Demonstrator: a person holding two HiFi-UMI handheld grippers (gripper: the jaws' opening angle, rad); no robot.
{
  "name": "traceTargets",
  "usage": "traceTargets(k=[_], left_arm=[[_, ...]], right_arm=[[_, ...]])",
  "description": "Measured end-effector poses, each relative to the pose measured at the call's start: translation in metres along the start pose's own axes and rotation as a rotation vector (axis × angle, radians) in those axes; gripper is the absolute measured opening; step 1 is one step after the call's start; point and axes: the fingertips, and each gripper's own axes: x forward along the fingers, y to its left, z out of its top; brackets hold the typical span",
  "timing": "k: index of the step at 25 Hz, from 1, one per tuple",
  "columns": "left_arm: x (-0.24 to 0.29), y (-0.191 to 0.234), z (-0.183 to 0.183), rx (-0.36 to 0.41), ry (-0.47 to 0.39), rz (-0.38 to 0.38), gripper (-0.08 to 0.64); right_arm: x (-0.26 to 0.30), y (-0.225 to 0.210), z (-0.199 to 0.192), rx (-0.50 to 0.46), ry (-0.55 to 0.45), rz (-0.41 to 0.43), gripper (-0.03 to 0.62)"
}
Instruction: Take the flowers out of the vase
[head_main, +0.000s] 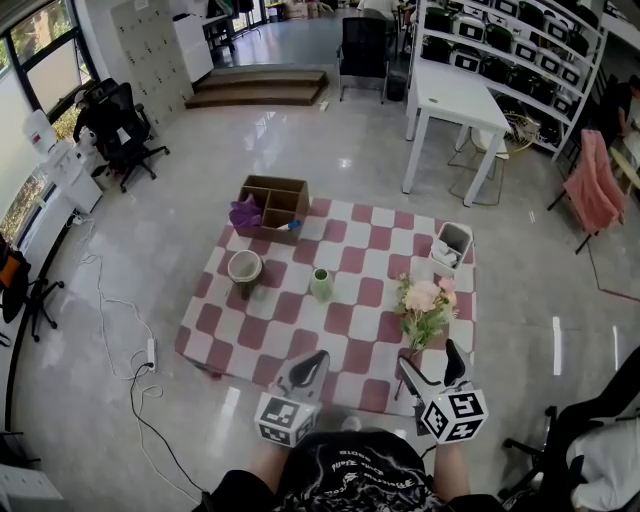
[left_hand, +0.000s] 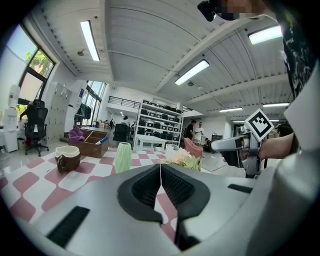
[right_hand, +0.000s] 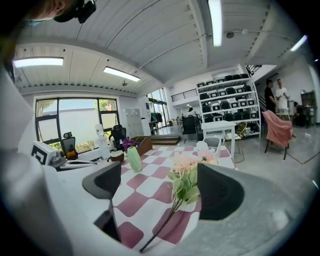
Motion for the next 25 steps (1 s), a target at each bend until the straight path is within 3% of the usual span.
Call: traceTargets(k=[5, 9, 14, 25], left_arm=[[-0.001, -0.005, 0.008, 0.004, -0.020, -0.004, 0.012], [-0.003, -0.005, 0.008, 0.006, -0.022, -0.001, 0.012], [-0.003, -0.005, 0.015, 0.013, -0.035, 0.004, 0.012], [-0.001, -0.009, 0.024, 0.033, -0.058, 0.003, 0.012]], right_arm=[[-0.005, 0.011, 0.002, -0.051, -0.016, 0.005, 0.440], [-0.007, 0.011, 0.009, -0.083, -0.047, -0.018, 0.301], [-0.011, 0.011, 0.016, -0.097, -0.103, -0.027, 0.216], [-0.015, 0.004, 0.015, -0.104, -0.108, -0.053, 0.142]])
